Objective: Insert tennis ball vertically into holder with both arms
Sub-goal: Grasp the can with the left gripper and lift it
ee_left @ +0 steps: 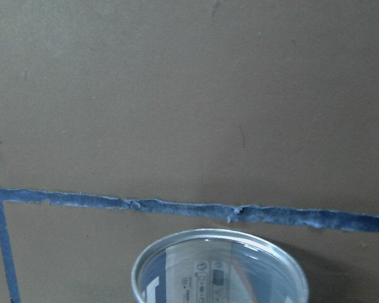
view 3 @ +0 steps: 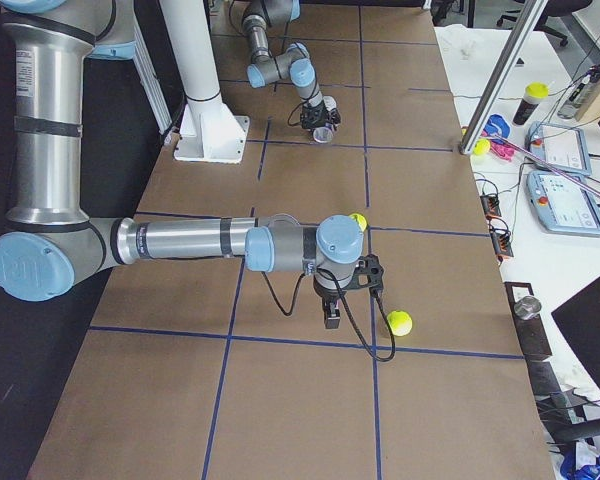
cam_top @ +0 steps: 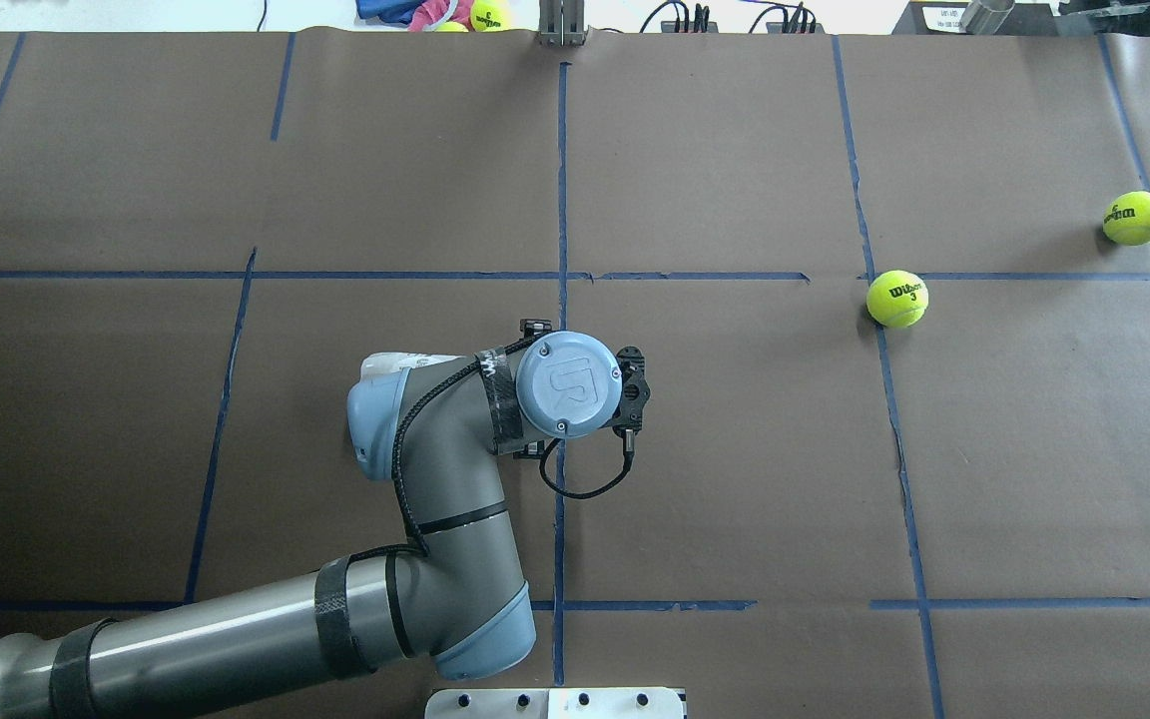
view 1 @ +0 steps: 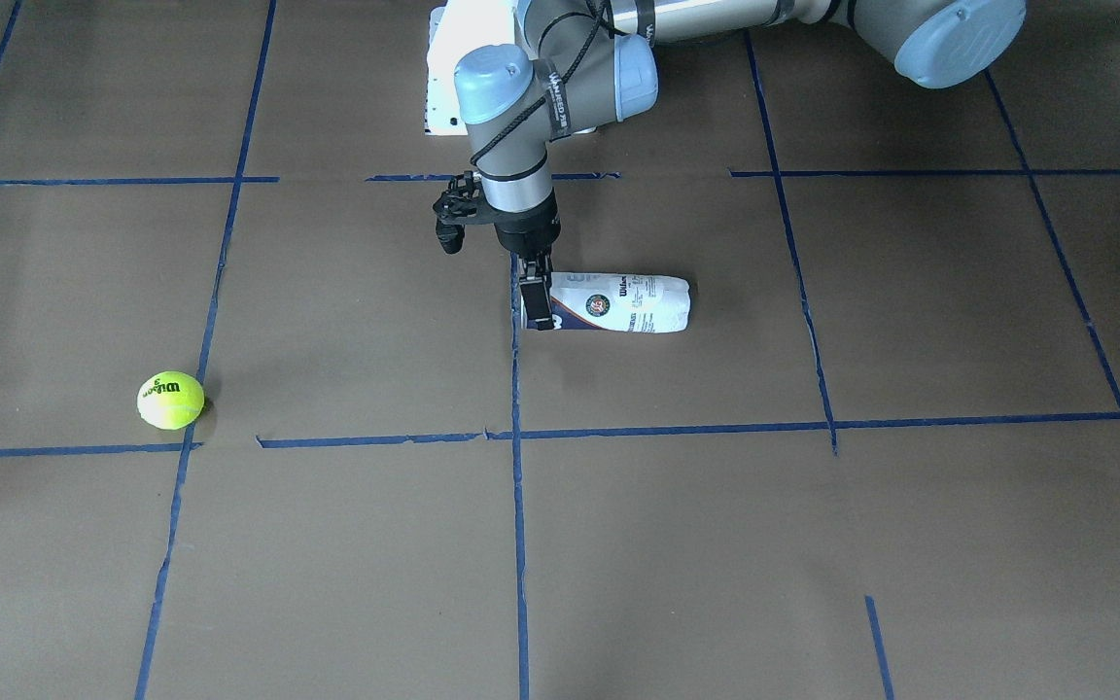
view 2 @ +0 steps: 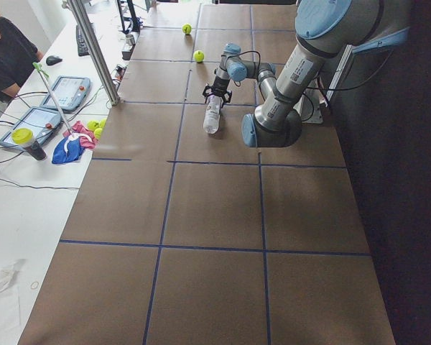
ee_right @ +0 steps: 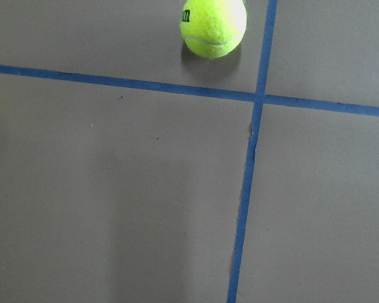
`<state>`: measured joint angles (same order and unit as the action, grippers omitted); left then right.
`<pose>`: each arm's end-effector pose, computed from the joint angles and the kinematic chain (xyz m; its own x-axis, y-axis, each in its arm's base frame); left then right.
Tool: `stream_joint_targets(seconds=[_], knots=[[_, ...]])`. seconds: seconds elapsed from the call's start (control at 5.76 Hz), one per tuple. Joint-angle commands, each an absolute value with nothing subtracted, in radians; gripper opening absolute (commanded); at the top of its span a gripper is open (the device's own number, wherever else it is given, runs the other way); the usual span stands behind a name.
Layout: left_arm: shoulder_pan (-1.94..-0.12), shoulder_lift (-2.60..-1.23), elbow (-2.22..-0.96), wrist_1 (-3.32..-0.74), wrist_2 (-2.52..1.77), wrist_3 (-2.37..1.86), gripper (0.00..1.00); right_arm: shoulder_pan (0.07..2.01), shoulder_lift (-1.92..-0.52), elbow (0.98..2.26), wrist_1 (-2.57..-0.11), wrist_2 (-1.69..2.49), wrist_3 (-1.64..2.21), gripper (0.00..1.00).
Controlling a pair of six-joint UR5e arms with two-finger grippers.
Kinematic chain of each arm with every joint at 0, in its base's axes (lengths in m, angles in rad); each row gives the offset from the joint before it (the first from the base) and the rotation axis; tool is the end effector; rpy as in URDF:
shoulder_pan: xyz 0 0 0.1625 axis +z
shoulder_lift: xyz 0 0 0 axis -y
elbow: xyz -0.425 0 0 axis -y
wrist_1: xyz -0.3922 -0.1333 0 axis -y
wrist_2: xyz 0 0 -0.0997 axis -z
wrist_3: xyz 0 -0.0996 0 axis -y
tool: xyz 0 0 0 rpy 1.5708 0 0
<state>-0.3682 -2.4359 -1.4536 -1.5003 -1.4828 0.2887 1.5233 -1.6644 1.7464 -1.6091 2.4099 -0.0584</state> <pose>0.6494 -0.4028 0.1862 0.1860 0.9517 0.2441 -0.8136 0.0099 0.5813 0.0376 -0.4560 0.6156 0.6619 -0.1223 0.7395 0.0862 0.9925 0.0870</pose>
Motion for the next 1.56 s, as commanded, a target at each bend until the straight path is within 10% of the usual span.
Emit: stream_joint_targets(seconds=[0.0, 1.39], knots=[[-0.368, -2.434, -1.440, -1.503, -1.480, 0.290, 0.99, 1.523, -1.664, 1.746, -1.609, 2.410, -0.058, 1.00], [-0.402, -2.436, -1.518, -1.629, -1.430, 0.211, 0.82, 1.522, -1.663, 1.758, -1.606, 2.410, -0.055, 1.00]])
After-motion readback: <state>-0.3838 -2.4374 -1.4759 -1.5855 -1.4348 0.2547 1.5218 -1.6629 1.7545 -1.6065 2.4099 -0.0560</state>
